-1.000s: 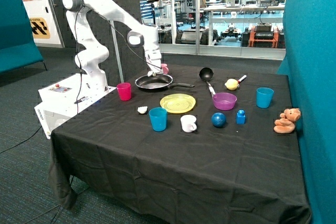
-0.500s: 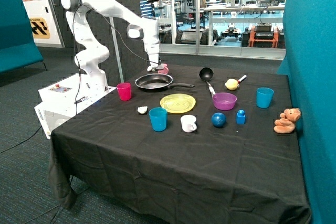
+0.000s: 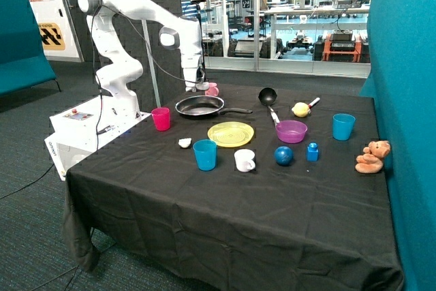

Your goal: Clean the pan

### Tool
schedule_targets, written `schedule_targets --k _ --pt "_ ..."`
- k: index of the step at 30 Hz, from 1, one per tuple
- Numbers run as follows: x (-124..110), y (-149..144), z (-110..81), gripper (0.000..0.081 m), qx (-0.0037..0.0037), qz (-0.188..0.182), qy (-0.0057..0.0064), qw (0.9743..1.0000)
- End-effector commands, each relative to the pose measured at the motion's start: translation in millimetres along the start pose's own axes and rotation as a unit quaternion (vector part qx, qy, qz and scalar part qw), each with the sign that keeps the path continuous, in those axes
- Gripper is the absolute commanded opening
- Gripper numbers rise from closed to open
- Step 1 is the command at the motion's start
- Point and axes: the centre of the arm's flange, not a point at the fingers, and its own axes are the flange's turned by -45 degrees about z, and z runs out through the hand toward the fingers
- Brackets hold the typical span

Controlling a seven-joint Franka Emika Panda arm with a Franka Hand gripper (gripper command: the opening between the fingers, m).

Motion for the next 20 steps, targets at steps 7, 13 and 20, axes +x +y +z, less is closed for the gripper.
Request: schedule_targets --k 7,13,20 --pt "-23 57 0.4 0.0 0.00055 0.048 -0.0012 0.9988" --pt "-22 67 1.1 0.0 0.00055 0.05 -0.0012 0.9988" --pt "-15 68 -2.5 0.0 0.00056 0.041 -0.0012 0.9992"
